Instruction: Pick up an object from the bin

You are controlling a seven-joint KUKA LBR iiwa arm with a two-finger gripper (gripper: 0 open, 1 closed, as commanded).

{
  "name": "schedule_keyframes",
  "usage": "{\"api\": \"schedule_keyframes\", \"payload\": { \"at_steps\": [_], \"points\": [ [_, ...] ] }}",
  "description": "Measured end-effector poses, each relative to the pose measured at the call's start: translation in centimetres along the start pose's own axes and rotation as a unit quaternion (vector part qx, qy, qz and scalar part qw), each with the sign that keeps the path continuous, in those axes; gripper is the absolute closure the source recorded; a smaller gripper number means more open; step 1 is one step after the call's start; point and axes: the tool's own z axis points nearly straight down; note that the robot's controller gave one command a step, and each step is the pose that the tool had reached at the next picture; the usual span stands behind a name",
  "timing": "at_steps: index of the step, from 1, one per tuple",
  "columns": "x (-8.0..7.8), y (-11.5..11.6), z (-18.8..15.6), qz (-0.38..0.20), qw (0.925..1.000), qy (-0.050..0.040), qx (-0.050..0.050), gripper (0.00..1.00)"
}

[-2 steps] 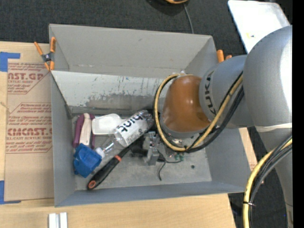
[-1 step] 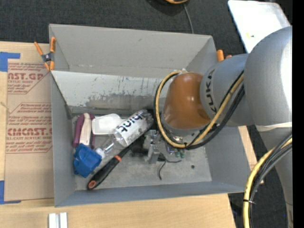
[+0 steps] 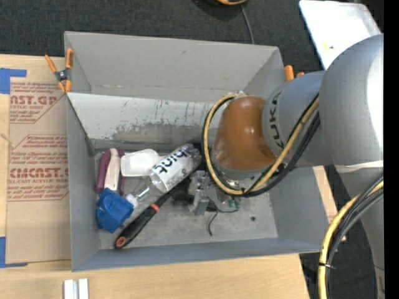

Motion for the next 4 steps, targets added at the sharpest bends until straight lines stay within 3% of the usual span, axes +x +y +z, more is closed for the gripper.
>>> {"api": "schedule_keyframes", "payload": {
  "at_steps": [3,4],
  "points": [
    [-0.2,0.6,0.0,0.002,1.0000,-0.0007,-0.001,1.00],
    [-1.0,0.3,0.0,-0.016,0.9999,0.0008,0.000,1.00]
  ]
}}
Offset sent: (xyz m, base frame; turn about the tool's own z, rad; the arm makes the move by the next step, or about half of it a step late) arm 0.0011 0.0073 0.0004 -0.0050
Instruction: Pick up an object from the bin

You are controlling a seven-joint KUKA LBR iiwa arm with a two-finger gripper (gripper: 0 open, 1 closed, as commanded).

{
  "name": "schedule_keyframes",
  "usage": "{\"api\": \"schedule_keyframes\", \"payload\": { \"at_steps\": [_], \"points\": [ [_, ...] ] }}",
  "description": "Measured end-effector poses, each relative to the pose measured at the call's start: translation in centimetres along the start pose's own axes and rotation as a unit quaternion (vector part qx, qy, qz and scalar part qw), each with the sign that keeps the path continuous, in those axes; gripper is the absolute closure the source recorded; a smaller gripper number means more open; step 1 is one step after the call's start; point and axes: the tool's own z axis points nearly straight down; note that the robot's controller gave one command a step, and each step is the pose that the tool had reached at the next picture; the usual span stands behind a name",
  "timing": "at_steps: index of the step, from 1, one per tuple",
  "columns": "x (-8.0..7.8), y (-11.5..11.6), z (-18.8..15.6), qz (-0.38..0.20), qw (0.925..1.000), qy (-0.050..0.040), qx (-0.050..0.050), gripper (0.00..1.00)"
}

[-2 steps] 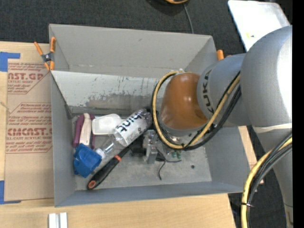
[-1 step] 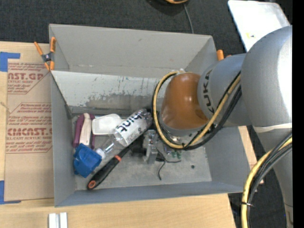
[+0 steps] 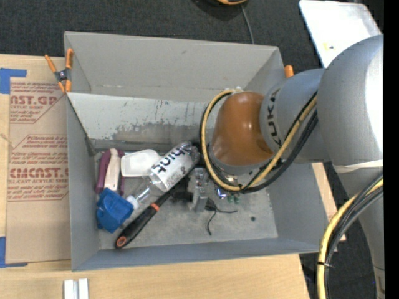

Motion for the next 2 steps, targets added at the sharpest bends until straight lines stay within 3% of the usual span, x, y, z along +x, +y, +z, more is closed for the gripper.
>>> {"api": "schedule_keyframes", "payload": {
  "at_steps": [1,2],
  "points": [
    [0.3,0.0,-6.9,-0.004,1.0000,0.0008,0.000,1.00],
    [-0.5,0.1,-5.4,0.007,1.0000,-0.0036,-0.001,1.00]
  ]
}}
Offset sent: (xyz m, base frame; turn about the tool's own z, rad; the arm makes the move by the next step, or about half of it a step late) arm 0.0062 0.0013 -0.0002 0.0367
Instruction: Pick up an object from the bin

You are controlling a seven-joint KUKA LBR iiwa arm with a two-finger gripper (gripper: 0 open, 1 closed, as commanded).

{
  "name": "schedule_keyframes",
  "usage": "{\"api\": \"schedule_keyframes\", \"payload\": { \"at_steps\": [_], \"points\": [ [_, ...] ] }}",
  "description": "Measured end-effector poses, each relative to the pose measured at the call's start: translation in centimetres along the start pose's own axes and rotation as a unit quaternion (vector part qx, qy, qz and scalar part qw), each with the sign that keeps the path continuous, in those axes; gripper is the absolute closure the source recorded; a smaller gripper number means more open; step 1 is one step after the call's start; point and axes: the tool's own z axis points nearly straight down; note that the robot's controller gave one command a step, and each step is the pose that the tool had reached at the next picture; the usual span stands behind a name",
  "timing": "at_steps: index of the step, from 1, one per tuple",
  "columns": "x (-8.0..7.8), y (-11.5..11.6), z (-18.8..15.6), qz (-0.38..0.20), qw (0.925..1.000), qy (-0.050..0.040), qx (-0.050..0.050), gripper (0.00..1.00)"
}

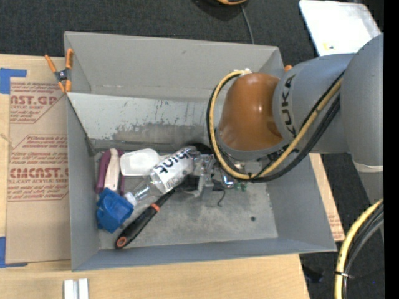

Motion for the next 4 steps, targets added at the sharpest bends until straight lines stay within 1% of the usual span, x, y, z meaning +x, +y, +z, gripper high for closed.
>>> {"api": "schedule_keyframes", "payload": {
  "at_steps": [1,2,4],
  "points": [
    [-0.9,3.0,2.3,0.072,0.9974,0.0011,0.001,1.00],
    [-3.2,4.5,5.3,0.077,0.9970,0.0014,0.001,1.00],
    [-3.2,4.5,5.3,0.077,0.9970,0.0014,0.001,1.00]
  ]
}}
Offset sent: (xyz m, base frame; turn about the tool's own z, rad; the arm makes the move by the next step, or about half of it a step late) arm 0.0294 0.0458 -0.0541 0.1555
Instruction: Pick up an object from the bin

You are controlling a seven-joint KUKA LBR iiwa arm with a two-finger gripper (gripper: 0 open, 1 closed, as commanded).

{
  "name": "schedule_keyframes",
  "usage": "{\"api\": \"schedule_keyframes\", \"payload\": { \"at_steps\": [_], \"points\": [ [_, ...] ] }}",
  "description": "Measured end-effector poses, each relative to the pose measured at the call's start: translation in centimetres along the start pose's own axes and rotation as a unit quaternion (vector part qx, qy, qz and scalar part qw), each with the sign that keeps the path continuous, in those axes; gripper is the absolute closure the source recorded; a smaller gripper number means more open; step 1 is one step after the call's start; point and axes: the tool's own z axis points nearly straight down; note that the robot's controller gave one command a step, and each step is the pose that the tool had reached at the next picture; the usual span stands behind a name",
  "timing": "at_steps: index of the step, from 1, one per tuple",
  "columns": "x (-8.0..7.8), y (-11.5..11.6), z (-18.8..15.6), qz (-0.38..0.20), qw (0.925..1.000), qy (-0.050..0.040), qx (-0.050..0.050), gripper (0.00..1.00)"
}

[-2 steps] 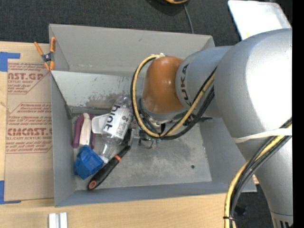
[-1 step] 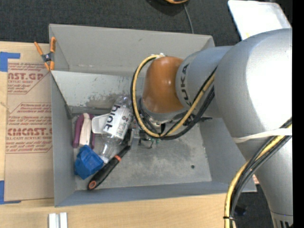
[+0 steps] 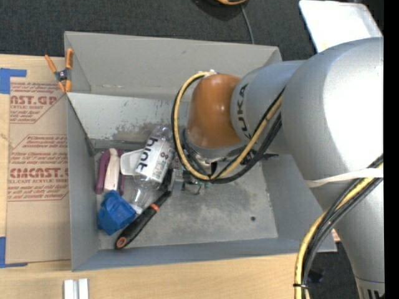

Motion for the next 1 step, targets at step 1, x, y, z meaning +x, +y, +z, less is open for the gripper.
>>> {"api": "schedule_keyframes", "payload": {
  "at_steps": [1],
  "points": [
    [0.00,0.00,0.00,0.000,1.0000,0.0000,0.000,1.00]
  ]
}}
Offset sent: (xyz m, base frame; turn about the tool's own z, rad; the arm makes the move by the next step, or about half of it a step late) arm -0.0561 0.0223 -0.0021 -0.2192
